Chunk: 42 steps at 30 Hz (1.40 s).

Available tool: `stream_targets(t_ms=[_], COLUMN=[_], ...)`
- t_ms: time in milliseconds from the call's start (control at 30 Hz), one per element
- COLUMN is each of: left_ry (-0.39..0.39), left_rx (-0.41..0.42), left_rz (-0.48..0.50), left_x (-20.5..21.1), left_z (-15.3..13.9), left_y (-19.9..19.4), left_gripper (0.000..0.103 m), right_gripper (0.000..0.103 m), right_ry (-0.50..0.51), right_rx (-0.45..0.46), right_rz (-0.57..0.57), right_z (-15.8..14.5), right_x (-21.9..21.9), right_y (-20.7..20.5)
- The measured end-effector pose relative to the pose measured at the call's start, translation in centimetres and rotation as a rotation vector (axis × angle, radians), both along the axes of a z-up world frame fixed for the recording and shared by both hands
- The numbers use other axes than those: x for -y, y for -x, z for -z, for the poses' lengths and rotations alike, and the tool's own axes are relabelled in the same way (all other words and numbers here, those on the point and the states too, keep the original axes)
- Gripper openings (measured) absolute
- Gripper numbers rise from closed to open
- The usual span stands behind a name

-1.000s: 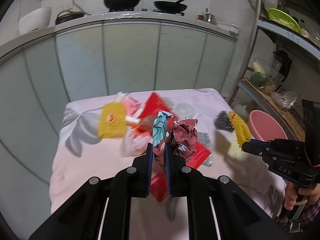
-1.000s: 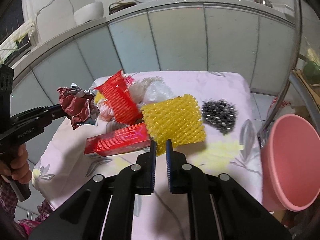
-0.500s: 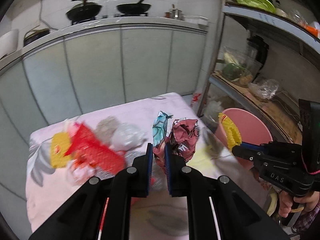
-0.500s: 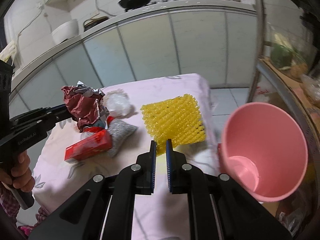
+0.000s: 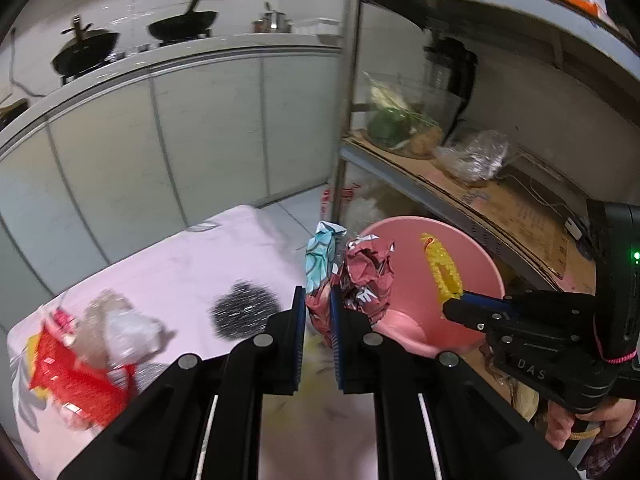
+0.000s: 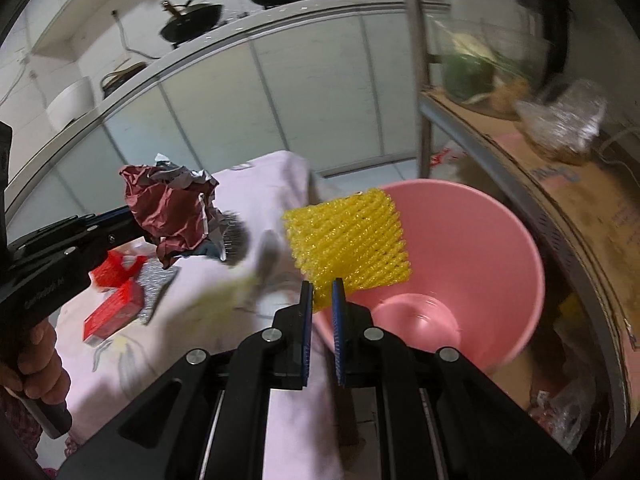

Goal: Collect trash
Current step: 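Carry the wrapper in the left gripper while the right carries the foam net to the pink bucket, then open both grippers to drop the wrapper and foam net into the bucket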

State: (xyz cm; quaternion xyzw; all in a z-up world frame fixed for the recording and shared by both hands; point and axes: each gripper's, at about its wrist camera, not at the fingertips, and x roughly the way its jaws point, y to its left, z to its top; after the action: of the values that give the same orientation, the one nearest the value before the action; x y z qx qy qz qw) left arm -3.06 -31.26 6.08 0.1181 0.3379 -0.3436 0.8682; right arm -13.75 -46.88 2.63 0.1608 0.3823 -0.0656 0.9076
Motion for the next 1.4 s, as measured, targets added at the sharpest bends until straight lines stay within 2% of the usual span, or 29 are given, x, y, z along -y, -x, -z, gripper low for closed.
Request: stream_targets(t_ms=[200, 400, 767, 833, 867, 900, 1100, 1400], left_ry=[-0.014, -0.017, -0.028, -0.031, -0.029, -0.024, -0.008, 0.007], left_rx=[-0.022, -0.108, -0.230, -0.241, -0.244, -0.246, -0.236, -0.219], left_rz=[0.052, 0.081, 0.095, 0.098, 0.097, 0.097, 0.113, 0.096], left_x=[4.1, 7.4, 8.7, 8.7, 8.7, 8.7, 8.3, 6.5], left_z=[1.3, 3.5, 6.9, 7.1, 7.1, 7.1, 6.2, 5.0], left_y=[-0.4, -1.7, -3.2, -3.1, -3.1, -3.0, -2.3, -1.4], left_gripper=[0.011, 0.012, 0.014, 0.021, 0.030, 0.034, 0.036, 0.041], right_gripper=[0.010, 0.010, 0.010, 0.010, 0.012, 0.014, 0.033, 0.035], right_ry=[-0.006, -0.005, -0.011, -0.013, -0.012, -0.018, -0.048, -0.033], right_rx=[-0.031, -0.072, -0.127, -0.134, -0.138, -0.142, -0.147, -0.130], right_rz=[0.053, 0.083, 0.111, 0.119, 0.121, 0.123, 0.138, 0.129], right_z=[1.3, 3.0, 4.8, 5.0, 5.0, 5.1, 5.4, 4.4], right_x=[2.1, 3.5, 4.5, 4.6, 4.6, 4.6, 4.8, 4.2], right_y=[0.4, 0.0, -0.6, -0.6, -0.5, -0.4, -0.2, 0.2])
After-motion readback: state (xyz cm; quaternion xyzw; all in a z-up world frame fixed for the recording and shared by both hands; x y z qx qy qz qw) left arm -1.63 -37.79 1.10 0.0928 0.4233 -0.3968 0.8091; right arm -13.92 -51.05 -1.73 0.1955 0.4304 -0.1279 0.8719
